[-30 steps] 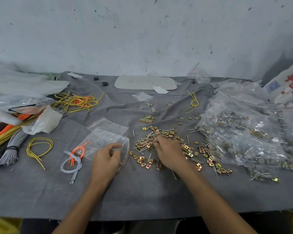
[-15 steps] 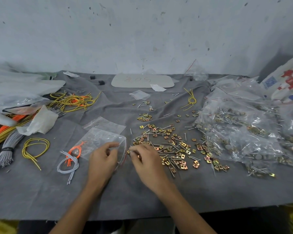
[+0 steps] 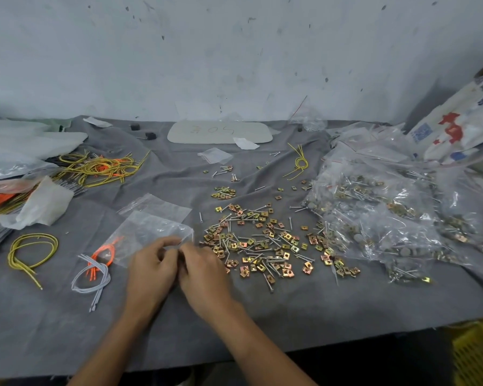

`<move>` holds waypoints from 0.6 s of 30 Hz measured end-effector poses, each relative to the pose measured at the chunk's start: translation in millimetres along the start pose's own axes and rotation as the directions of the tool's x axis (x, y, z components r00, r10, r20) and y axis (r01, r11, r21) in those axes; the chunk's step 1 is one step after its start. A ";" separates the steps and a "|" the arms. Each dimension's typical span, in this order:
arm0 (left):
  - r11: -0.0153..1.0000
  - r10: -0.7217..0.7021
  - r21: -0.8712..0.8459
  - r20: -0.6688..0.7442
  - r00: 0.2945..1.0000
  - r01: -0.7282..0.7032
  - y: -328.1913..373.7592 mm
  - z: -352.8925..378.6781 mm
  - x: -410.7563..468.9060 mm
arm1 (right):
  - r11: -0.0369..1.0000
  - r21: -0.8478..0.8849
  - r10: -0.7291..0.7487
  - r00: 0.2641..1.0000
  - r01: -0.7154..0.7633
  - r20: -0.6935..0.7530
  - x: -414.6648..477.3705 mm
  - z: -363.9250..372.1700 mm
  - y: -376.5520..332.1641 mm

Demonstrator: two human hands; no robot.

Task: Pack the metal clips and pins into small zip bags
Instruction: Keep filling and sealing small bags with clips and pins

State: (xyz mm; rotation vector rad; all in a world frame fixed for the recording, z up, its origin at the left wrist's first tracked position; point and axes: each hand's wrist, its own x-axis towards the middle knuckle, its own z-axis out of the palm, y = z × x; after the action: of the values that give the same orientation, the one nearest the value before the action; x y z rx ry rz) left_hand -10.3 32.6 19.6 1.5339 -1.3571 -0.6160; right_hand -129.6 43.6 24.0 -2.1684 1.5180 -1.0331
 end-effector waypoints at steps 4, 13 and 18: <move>0.999 0.033 0.028 0.004 0.999 -0.033 2.6 0.4 -2.2 | 1.000 0.007 0.011 1.000 -0.011 0.006 1.8 -3.0 -2.5; 0.994 0.096 0.056 -0.036 0.995 -0.094 10.3 -1.1 -8.3 | 1.000 -0.015 0.015 1.000 -0.015 -0.014 4.5 -2.0 -3.5; 0.988 0.126 0.100 -0.065 0.990 -0.119 10.5 -1.3 -9.6 | 0.996 -0.074 -0.047 0.999 0.048 0.011 4.8 -1.0 0.4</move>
State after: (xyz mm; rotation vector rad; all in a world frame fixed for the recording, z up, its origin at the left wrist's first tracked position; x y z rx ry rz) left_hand -16.4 43.0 27.4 1.5208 -1.4320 -0.4217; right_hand -129.7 39.3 26.2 -2.2665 1.5308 -0.9955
